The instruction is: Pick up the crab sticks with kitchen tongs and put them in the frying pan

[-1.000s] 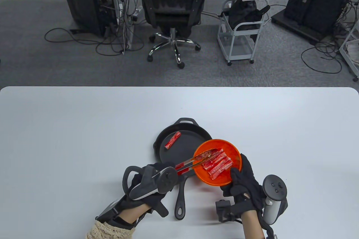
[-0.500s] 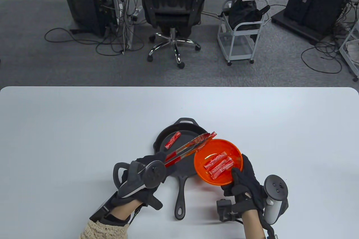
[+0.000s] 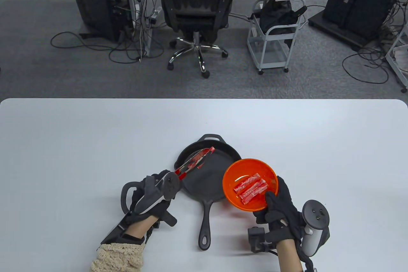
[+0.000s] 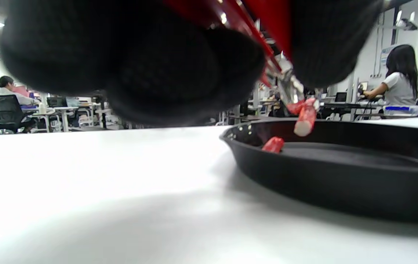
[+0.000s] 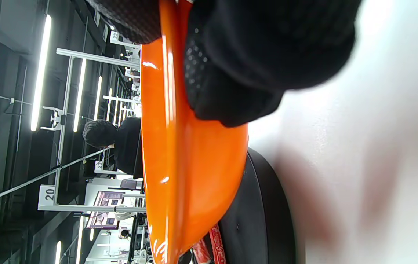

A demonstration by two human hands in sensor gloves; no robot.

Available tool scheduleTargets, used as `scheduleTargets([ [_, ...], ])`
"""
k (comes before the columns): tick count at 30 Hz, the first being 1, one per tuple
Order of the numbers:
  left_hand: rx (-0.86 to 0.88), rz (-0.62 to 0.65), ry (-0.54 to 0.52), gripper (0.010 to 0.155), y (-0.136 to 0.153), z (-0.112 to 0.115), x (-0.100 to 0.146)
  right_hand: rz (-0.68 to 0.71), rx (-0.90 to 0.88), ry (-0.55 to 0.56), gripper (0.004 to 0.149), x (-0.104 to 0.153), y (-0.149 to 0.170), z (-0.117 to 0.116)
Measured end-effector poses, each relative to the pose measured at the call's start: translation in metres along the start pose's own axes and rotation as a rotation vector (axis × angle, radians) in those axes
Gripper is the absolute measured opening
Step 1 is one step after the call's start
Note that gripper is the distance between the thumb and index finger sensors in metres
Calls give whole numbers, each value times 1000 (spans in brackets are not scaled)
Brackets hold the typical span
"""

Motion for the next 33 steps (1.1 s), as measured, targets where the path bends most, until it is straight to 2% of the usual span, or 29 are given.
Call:
scheduleTargets([
  [12,-129,-16,9,73,-8,14,-3,-1,-12,-2,64,0,-1,1],
  [33,-160,-36,13,74,-9,15,-2,-8,-3,-2,64,1,0,0],
])
Point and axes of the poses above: the tracker on the back of each hand, its own y axis roughly to the little-finger side, its own x axis roughly from the fingertips to the wrist, z = x × y, the point moved 4 cm from there along -x, roughly from the wrist to the fingertips, and after that the axes turned 2 degrees about -x, right-handed, at the moved point
